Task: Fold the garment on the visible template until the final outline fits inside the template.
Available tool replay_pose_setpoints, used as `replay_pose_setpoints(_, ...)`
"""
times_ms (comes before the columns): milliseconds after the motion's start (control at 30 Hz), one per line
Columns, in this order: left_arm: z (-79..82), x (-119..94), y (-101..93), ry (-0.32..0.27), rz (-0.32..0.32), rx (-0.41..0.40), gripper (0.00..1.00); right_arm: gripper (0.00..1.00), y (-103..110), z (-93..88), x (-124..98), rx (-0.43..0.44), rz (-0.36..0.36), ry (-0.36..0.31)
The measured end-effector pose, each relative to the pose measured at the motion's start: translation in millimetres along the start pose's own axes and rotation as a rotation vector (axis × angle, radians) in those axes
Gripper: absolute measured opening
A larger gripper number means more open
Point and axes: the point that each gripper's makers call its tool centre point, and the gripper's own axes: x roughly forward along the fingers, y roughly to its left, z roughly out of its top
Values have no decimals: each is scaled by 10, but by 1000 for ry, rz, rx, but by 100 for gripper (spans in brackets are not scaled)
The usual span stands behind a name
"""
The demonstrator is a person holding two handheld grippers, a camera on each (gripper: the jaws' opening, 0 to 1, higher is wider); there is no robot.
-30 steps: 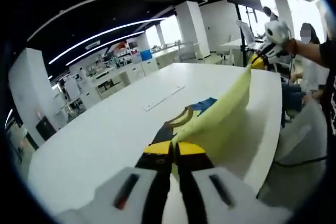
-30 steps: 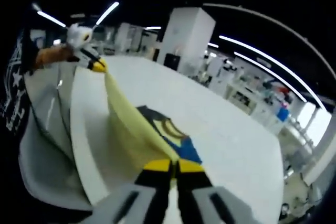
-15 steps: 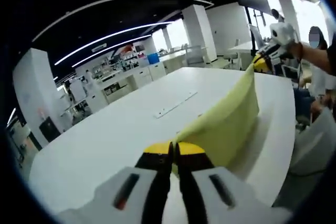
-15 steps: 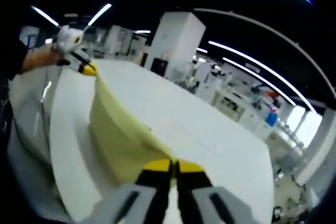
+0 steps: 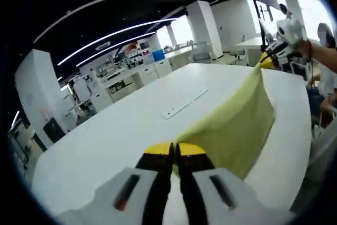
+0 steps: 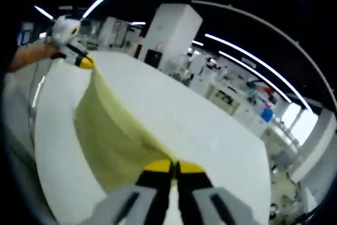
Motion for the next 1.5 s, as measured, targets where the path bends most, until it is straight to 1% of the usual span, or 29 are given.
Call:
replay_pose_setpoints(67, -39, 70, 16, 18, 0, -16, 0, 0, -2, -22, 90, -2, 2, 12)
replay_pose_setpoints(133, -73, 179, 66, 21, 0, -30, 0, 0, -5, -73, 183, -12, -4, 36)
replay_pose_setpoints(200, -89, 273, 52, 24, -3, -47, 0, 0, -16, -146, 275, -30, -12, 65)
replay_pose_setpoints(233, -131, 343, 79, 31, -9, -40, 0, 0, -22, -188, 335, -26, -12, 78)
replay_pose_setpoints(300, -191, 415, 92, 53, -20, -10, 0, 0, -26, -241, 411, 0, -10, 90)
replay_pose_setpoints(367, -246, 497, 96, 57, -32, 11, 0, 0, -43, -291, 525, 12, -9, 102)
replay_pose_setpoints(400, -283, 524, 107, 67, -33, -10, 0, 0, -43, -307, 583, 15, -6, 106)
replay_pose_setpoints(433, -341, 578, 115, 77, -42, -71, 0, 0, -42, -312, 604, 16, -5, 108)
replay_pose_setpoints(467, -366, 613, 127, 75, -46, -95, 0, 0, -48, -332, 679, 19, -3, 113)
replay_pose_setpoints(500, -399, 647, 141, 76, -51, -116, 0, 0, -51, -337, 698, 19, -3, 114)
replay_pose_setpoints(533, -446, 693, 173, 81, -50, -127, 0, 0, -52, -356, 751, 23, -2, 119)
replay_pose_setpoints(600, -492, 754, 147, 93, -54, -135, 0, 0, -38, -406, 849, 36, 8, 131)
replay_pose_setpoints(700, -610, 889, 157, 122, -63, -117, 0, 0, -27, -482, 994, 40, 16, 150)
replay_pose_setpoints(733, -672, 947, 152, 143, -68, -109, 0, 0, -19, -504, 1023, 41, 20, 156)
replay_pose_setpoints(800, -736, 1013, 106, 162, -81, -99, 0, 0, -11, -576, 1106, 43, 28, 174)
replay_pose_setpoints(833, -819, 1078, 139, 185, -86, -87, 0, 0, -6, -624, 1164, 45, 35, 185)
replay_pose_setpoints(900, -858, 1139, 133, 196, -88, -72, 0, 0, 11, -689, 1245, 51, 44, 200)
replay_pose_setpoints(933, -877, 1180, 119, 202, -91, -67, 0, 0, 18, -716, 1274, 49, 47, 207)
replay_pose_setpoints(1000, -949, 1262, 172, 210, -92, -67, 0, 0, 38, -793, 1347, 40, 58, 228)
replay_pose_setpoints(1100, -1028, 1356, 153, 230, -98, -74, 0, 0, 72, -860, 1402, 33, 74, 245)
replay_pose_setpoints(1200, -1086, 1397, 118, 244, -104, -78, 0, 0, 87, -915, 1463, 27, 88, 255)
replay_pose_setpoints(1333, -1191, 1472, 132, 256, -115, -90, 0, 0, 90, -973, 1522, 33, 102, 262)
replay_pose_setpoints(1500, -1266, 1490, 104, 270, -125, -98, 0, 0, 113, -1020, 1551, 30, 113, 274)
